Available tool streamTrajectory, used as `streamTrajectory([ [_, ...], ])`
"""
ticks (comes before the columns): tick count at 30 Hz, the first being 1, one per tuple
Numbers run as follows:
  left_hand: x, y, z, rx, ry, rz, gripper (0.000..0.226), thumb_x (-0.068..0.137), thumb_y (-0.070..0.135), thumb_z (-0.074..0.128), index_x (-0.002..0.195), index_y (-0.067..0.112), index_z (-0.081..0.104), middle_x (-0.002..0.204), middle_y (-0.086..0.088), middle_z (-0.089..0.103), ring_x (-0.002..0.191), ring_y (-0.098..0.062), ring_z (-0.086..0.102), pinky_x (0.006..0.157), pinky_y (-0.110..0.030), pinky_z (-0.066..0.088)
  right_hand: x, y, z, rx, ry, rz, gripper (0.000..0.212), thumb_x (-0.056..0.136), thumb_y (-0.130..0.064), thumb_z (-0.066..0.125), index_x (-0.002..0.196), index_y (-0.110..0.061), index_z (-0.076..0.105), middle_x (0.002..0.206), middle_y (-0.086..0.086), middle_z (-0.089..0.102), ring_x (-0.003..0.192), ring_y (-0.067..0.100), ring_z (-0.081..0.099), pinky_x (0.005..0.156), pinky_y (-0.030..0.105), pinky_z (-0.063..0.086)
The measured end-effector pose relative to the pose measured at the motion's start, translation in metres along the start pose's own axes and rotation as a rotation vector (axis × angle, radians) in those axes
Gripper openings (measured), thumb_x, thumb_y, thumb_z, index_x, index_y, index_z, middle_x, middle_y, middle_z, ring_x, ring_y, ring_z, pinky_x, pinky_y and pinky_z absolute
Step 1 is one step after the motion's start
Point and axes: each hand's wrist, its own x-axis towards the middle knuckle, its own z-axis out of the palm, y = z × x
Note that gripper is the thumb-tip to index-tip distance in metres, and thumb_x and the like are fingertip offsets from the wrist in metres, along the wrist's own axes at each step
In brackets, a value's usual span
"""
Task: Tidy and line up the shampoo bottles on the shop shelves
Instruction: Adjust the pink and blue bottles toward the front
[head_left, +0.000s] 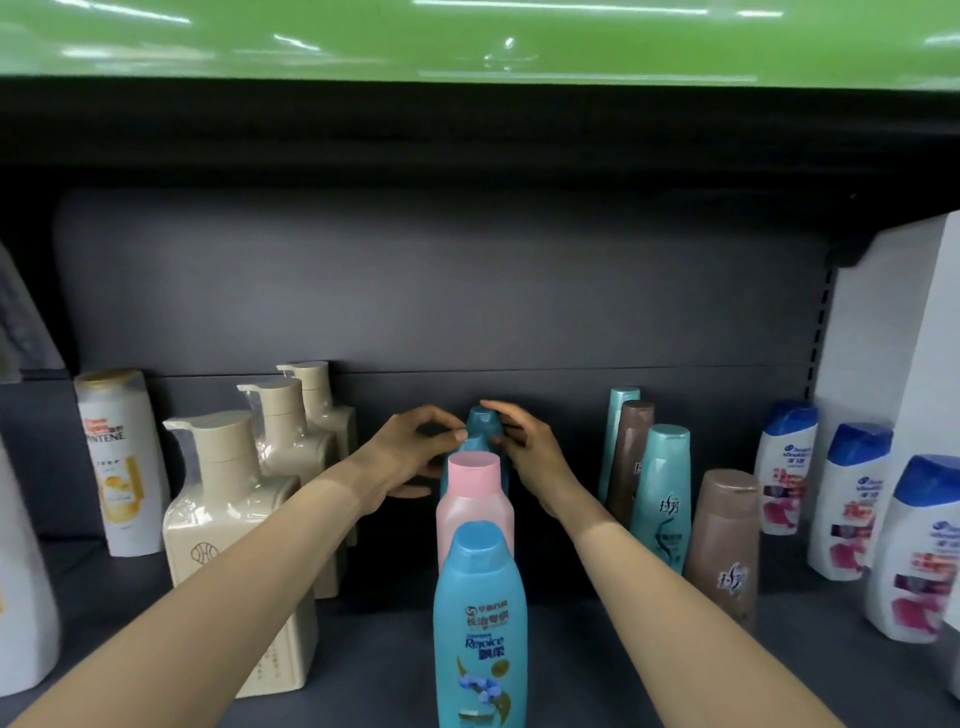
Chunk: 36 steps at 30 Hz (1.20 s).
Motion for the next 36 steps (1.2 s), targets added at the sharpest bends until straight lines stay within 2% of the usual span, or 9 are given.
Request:
streamTrajectory([
  [5, 0.000, -0.001, 0.001, 0.002, 0.008, -0.014, 0.010, 0.089, 0.029, 0.060, 0.098, 0.025, 0.063, 0.090, 0.005, 0.065, 0.079, -0.012, 0.060, 0.070, -0.027, 0.049, 0.005, 0.003, -0.002, -0.008, 0.074, 0.014, 0.045, 0.083, 0.011, 0.055, 0.119, -0.015, 0.062, 0.121, 0.011, 0.062, 0.106, 0.015, 0.057, 0.098, 0.030, 0.046],
  [7, -0.001, 0.000, 0.001, -0.001, 0.005, -0.018, 0.010, 0.089, 0.029, 0.060, 0.098, 0.025, 0.063, 0.090, 0.005, 0.065, 0.079, -0.012, 0.061, 0.073, -0.029, 0.049, 0.006, 0.001, 0.001, 0.018, 0.095, 0.037, 0.039, 0.084, 0.008, 0.057, 0.116, -0.014, 0.064, 0.117, 0.008, 0.064, 0.102, 0.012, 0.057, 0.092, 0.026, 0.048],
  [12, -0.003, 0.001, 0.000, 0.004, 0.010, -0.024, 0.007, 0.089, 0.030, 0.060, 0.095, 0.026, 0.062, 0.090, 0.006, 0.065, 0.080, -0.012, 0.061, 0.077, -0.032, 0.049, 0.007, -0.002, 0.005, 0.040, 0.104, 0.031, 0.036, 0.083, 0.009, 0.058, 0.113, -0.009, 0.064, 0.108, 0.005, 0.064, 0.095, 0.011, 0.057, 0.073, 0.007, 0.046],
  [16, -0.004, 0.002, 0.000, 0.006, 0.003, -0.028, 0.010, 0.090, 0.029, 0.059, 0.098, 0.025, 0.062, 0.091, 0.005, 0.065, 0.081, -0.012, 0.061, 0.076, -0.031, 0.050, 0.008, -0.001, 0.005, 0.050, 0.101, -0.004, 0.036, 0.082, 0.011, 0.057, 0.111, -0.008, 0.064, 0.106, 0.003, 0.064, 0.099, 0.013, 0.057, 0.083, 0.017, 0.047],
  [20, -0.005, 0.002, 0.000, 0.005, 0.004, -0.034, 0.013, 0.090, 0.029, 0.059, 0.101, 0.023, 0.062, 0.092, 0.005, 0.064, 0.081, -0.013, 0.060, 0.074, -0.030, 0.049, 0.008, 0.000, 0.007, 0.059, 0.092, -0.003, 0.036, 0.083, 0.012, 0.055, 0.112, -0.007, 0.063, 0.111, 0.008, 0.064, 0.099, 0.013, 0.057, 0.076, 0.006, 0.046],
  [23, -0.006, 0.001, 0.003, -0.011, 0.021, -0.020, 0.010, 0.090, 0.027, 0.059, 0.099, 0.023, 0.062, 0.091, 0.003, 0.064, 0.080, -0.013, 0.060, 0.076, -0.031, 0.050, 0.007, 0.001, 0.008, 0.050, 0.095, 0.016, 0.038, 0.084, 0.012, 0.054, 0.114, -0.009, 0.063, 0.115, 0.009, 0.064, 0.102, 0.014, 0.058, 0.080, 0.010, 0.046],
  [27, -0.009, -0.004, 0.007, -0.045, 0.066, 0.043, 0.005, 0.091, 0.024, 0.058, 0.095, 0.021, 0.061, 0.093, 0.000, 0.063, 0.084, -0.016, 0.058, 0.085, -0.039, 0.050, 0.007, -0.005, 0.006, -0.022, 0.111, 0.036, 0.043, 0.083, 0.006, 0.059, 0.122, -0.013, 0.062, 0.118, 0.009, 0.064, 0.106, 0.019, 0.059, 0.099, 0.031, 0.046],
  [31, -0.011, -0.006, 0.007, -0.081, 0.115, 0.084, 0.010, 0.095, 0.018, 0.051, 0.095, 0.022, 0.061, 0.090, -0.001, 0.061, 0.084, -0.016, 0.055, 0.086, -0.039, 0.049, 0.003, -0.023, -0.004, -0.135, 0.168, -0.023, 0.041, 0.083, -0.002, 0.065, 0.123, -0.010, 0.060, 0.117, 0.006, 0.063, 0.100, 0.011, 0.054, 0.089, 0.016, 0.039],
  [36, -0.015, 0.001, -0.006, 0.077, 0.243, 0.180, 0.010, 0.092, 0.012, 0.053, 0.093, 0.020, 0.060, 0.096, -0.007, 0.066, 0.079, -0.019, 0.061, 0.075, -0.028, 0.047, -0.007, -0.063, -0.007, -0.210, 0.178, -0.156, 0.021, 0.084, 0.001, 0.061, 0.102, -0.006, 0.070, 0.100, 0.007, 0.071, 0.086, 0.013, 0.063, 0.075, 0.005, 0.043],
])
